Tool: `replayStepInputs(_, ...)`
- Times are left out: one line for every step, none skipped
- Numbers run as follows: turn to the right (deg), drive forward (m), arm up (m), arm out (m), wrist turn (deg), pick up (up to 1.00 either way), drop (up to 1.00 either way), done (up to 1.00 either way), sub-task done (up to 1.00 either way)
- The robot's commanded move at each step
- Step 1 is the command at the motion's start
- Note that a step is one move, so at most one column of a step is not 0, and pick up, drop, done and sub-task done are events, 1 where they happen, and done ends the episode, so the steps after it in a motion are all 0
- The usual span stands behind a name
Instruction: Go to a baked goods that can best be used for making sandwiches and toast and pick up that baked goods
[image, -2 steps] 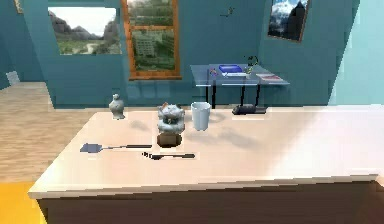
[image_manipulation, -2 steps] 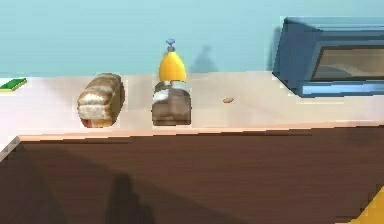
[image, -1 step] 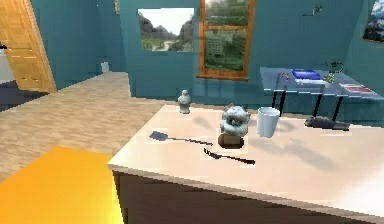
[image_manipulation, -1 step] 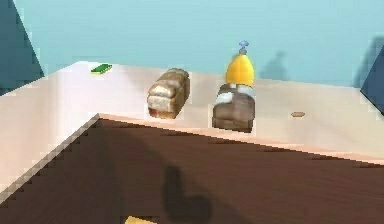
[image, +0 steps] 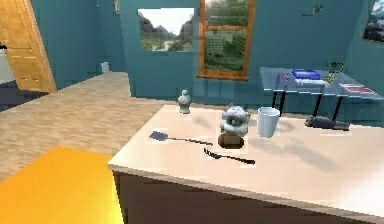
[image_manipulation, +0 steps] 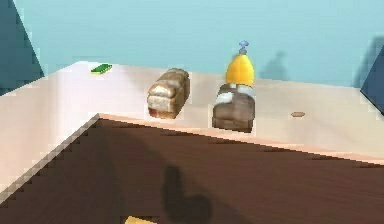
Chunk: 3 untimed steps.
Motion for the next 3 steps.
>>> replayStepInputs(0.0, 0.0, 0.38, 0.0, 0.0, 0.0, 0.0, 0.0, 0.0)
replayStepInputs(0.0, 0.0, 0.0, 0.44, 0.0, 0.0, 0.0, 0.0, 0.0)
replayStepInputs(0.0, 0.0, 0.0, 0.0, 45.0, 0.0, 0.0, 0.0, 0.0)
